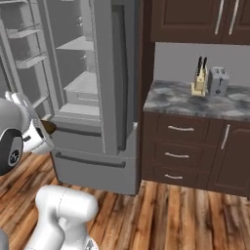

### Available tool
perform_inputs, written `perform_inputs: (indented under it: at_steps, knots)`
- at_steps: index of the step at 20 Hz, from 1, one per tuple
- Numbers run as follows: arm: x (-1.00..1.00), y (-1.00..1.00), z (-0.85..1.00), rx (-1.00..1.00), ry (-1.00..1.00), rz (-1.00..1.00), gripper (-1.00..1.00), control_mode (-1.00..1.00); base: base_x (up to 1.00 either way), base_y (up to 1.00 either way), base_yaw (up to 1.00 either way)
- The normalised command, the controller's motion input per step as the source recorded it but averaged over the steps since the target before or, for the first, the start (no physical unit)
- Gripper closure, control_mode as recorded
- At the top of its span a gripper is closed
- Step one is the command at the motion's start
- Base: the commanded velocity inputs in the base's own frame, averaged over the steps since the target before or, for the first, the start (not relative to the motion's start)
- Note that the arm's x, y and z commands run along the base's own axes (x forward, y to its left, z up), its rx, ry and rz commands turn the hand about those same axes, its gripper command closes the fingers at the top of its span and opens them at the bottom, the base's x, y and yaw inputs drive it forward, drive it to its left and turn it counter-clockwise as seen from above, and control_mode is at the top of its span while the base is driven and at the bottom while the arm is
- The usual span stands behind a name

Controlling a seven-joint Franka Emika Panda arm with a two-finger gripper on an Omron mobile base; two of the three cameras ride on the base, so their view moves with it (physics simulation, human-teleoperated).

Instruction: Transport the chicken drumstick and avocado to the fridge. Place the chicken drumstick on the rack containing meat and place the avocado on the rack containing the vegetable, ensuring meats and vegetables are on different racks.

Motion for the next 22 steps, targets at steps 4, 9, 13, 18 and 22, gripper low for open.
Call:
perform_inputs:
  at_steps: [4, 9, 13, 18, 22]
  knots:
    - [0.00, 0.00, 0.00, 0.00, 0.00, 0.00, 1.00, 1.00, 1.00, 0.94, -0.07]
    - [0.00, 0.00, 0.00, 0.00, 0.00, 0.00, 1.00, 1.00, 1.00, 0.53, -0.03]
    - [0.00, 0.00, 0.00, 0.00, 0.00, 0.00, 1.00, 1.00, 1.00, 0.04, 0.00]
    - [0.00, 0.00, 0.00, 0.00, 0.00, 0.00, 1.00, 1.00, 1.00, 0.44, 0.00]
    - [0.00, 0.00, 0.00, 0.00, 0.00, 0.00, 1.00, 1.00, 1.00, 0.81, 0.00]
